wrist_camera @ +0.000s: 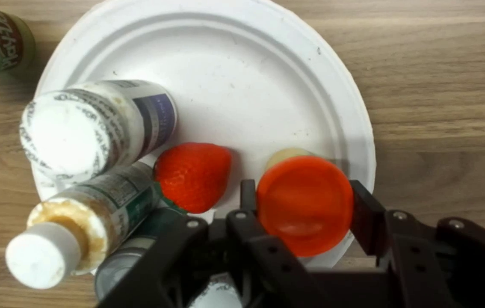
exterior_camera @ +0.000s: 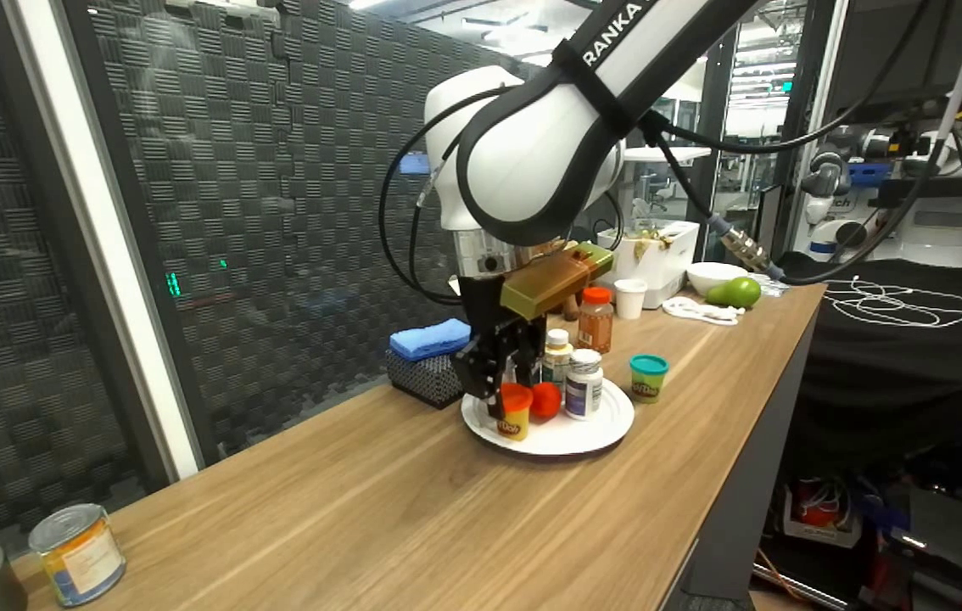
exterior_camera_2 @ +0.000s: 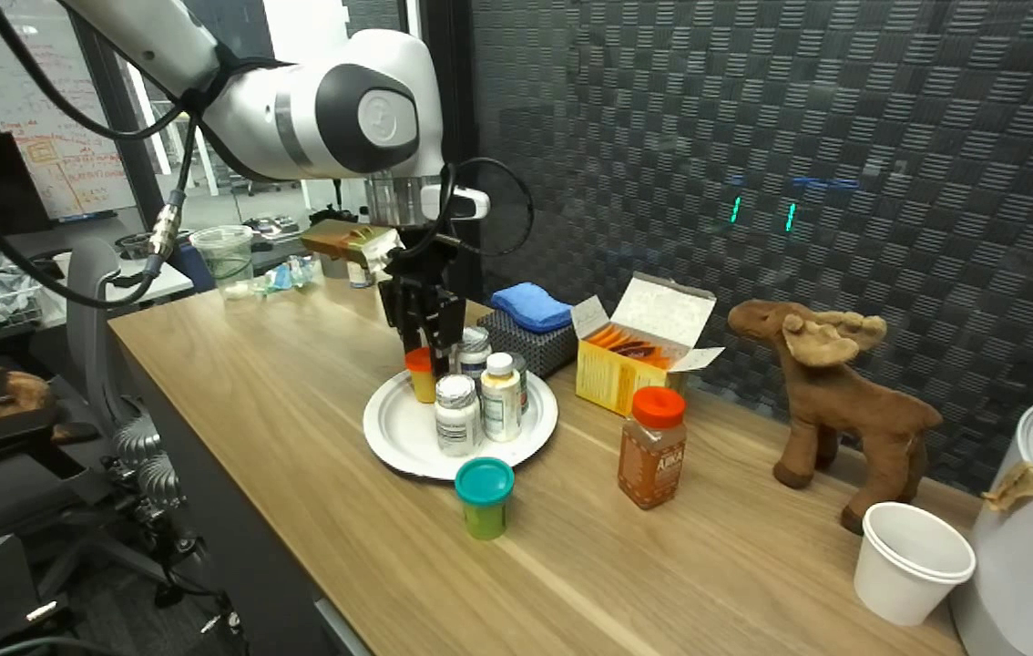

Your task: Put the bottles on the tray

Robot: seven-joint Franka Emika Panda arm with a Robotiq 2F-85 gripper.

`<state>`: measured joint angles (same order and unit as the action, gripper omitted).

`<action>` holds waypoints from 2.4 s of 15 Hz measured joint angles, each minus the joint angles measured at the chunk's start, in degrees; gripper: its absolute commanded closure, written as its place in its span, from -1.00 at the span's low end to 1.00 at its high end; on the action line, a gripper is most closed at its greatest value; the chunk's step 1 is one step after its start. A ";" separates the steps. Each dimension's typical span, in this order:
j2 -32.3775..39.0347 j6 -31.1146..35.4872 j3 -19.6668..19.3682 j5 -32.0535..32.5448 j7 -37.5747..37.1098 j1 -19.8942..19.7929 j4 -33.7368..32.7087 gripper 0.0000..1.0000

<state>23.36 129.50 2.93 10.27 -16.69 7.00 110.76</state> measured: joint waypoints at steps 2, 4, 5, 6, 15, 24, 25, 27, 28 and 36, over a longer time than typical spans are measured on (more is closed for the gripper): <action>0.21 0.00 0.00 0.00 0.00 0.03 -0.25 0.43; 0.43 -0.01 -0.01 0.00 0.00 0.05 -0.49 -0.58; 0.47 -0.04 -0.01 0.00 0.00 0.06 -0.58 -0.68; 0.51 -0.04 -0.02 0.00 0.00 0.12 -0.67 -0.68; -2.70 -0.01 -0.53 0.02 -0.13 0.69 0.31 -1.00; -15.07 0.02 -4.52 -6.40 0.93 -5.47 5.53 -1.00; -15.50 0.02 -5.24 -6.91 1.19 -6.50 5.47 -1.00; -15.64 0.02 -6.64 -7.31 1.48 -8.40 5.03 -1.00; -15.51 0.01 -7.22 -7.41 1.65 -9.27 4.77 -1.00; -9.56 -1.07 -9.82 -8.01 2.34 -13.72 0.33 -1.00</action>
<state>13.80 128.43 -6.89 2.26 -14.35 -6.72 111.09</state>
